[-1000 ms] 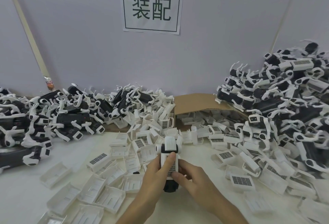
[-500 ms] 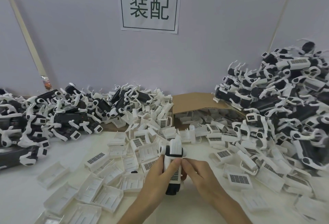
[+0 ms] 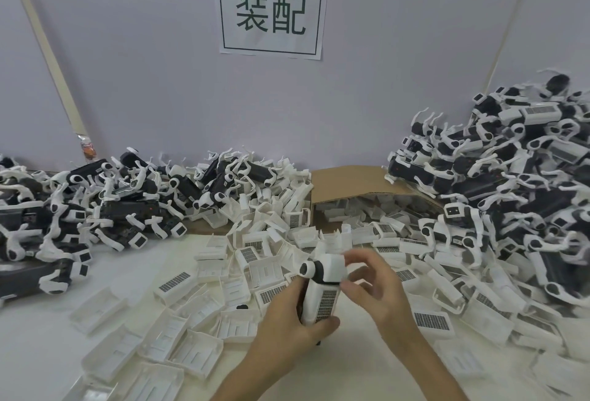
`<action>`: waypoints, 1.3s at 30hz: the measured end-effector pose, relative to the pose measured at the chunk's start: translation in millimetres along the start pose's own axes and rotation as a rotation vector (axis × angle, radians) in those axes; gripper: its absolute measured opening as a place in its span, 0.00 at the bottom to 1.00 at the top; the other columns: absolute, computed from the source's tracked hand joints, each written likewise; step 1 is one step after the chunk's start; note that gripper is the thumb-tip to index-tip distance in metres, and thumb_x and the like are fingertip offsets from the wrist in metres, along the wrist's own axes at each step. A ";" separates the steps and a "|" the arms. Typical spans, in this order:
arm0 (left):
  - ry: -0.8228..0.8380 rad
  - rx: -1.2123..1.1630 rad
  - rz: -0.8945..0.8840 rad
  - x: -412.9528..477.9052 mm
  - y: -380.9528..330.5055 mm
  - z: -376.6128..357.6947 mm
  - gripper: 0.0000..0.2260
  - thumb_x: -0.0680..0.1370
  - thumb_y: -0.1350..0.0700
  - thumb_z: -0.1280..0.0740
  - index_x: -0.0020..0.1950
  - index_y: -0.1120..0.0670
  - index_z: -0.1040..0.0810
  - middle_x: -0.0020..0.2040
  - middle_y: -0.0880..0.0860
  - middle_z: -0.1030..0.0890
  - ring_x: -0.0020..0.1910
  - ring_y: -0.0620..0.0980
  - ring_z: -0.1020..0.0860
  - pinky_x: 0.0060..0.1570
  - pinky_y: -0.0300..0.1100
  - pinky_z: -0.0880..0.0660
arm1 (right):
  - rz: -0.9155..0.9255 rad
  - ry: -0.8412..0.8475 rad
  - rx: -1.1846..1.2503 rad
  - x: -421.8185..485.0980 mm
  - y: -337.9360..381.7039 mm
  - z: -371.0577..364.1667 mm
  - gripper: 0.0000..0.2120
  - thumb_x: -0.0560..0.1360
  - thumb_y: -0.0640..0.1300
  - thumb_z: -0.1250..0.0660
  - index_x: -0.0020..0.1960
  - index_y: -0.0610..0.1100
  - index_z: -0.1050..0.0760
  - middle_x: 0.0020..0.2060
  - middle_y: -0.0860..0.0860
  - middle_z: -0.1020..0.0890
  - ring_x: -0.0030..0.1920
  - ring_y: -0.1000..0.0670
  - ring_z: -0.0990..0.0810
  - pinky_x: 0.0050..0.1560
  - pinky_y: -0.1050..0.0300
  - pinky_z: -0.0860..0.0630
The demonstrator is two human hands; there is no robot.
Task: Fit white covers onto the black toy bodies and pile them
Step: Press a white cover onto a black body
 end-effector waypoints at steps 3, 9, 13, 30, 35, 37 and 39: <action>-0.007 0.097 -0.076 -2.3 -0.7 -3.1 0.20 0.66 0.49 0.26 0.57 0.42 0.23 0.48 0.43 0.17 0.45 0.46 0.19 0.47 0.53 0.20 | -0.051 0.134 0.111 -0.8 1.4 -3.0 0.22 0.68 0.50 0.29 0.63 0.53 0.21 0.54 0.50 0.17 0.51 0.50 0.20 0.46 0.61 0.25; -0.119 0.173 -0.155 -2.0 -4.1 3.5 0.21 0.65 0.41 0.25 0.56 0.34 0.23 0.50 0.35 0.18 0.48 0.40 0.19 0.48 0.42 0.20 | -0.039 0.010 0.035 4.5 4.1 1.6 0.14 0.69 0.52 0.26 0.53 0.49 0.17 0.44 0.46 0.16 0.44 0.45 0.19 0.43 0.53 0.24; -0.293 0.149 -0.246 -2.9 -9.4 12.7 0.15 0.69 0.49 0.21 0.51 0.39 0.21 0.49 0.37 0.18 0.50 0.38 0.21 0.47 0.32 0.25 | -0.139 -0.028 0.109 5.9 -2.0 15.3 0.18 0.67 0.51 0.28 0.50 0.40 0.24 0.34 0.52 0.20 0.34 0.54 0.26 0.34 0.63 0.30; -0.557 -0.313 -0.146 5.1 -2.1 41.0 0.13 0.85 0.64 0.45 0.49 0.58 0.23 0.44 0.61 0.21 0.27 0.48 0.25 0.26 0.34 0.32 | -0.101 -0.431 0.680 124.4 96.6 140.6 0.19 0.77 0.47 0.31 0.62 0.36 0.25 0.54 0.41 0.20 0.41 0.51 0.16 0.38 0.61 0.18; -0.517 -0.300 -0.137 8.8 0.4 36.4 0.14 0.85 0.66 0.46 0.47 0.59 0.23 0.43 0.61 0.21 0.25 0.47 0.25 0.25 0.33 0.33 | -0.125 -0.617 0.280 172.9 143.5 194.3 0.16 0.83 0.49 0.39 0.69 0.46 0.30 0.62 0.43 0.21 0.49 0.47 0.15 0.47 0.53 0.20; -0.505 -0.279 -0.133 10.3 1.0 34.7 0.14 0.85 0.66 0.46 0.46 0.59 0.23 0.43 0.60 0.21 0.25 0.46 0.25 0.25 0.34 0.32 | -0.165 -0.571 0.064 153.3 122.0 168.0 0.08 0.82 0.45 0.38 0.60 0.49 0.25 0.57 0.43 0.17 0.41 0.49 0.15 0.45 0.55 0.22; -0.503 -0.252 -0.120 9.2 1.4 31.1 0.13 0.84 0.67 0.44 0.45 0.58 0.23 0.43 0.59 0.21 0.26 0.45 0.25 0.30 0.40 0.31 | -0.191 -0.480 -0.108 120.5 86.6 131.8 0.07 0.81 0.42 0.36 0.56 0.52 0.23 0.53 0.45 0.16 0.42 0.47 0.15 0.46 0.53 0.21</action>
Point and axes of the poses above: each hand's wrist, its own x-axis towards the middle knuckle, its own z-axis out of the back of the hand, y = z × x, the point moved 4 cm from there along x, towards the middle knuckle
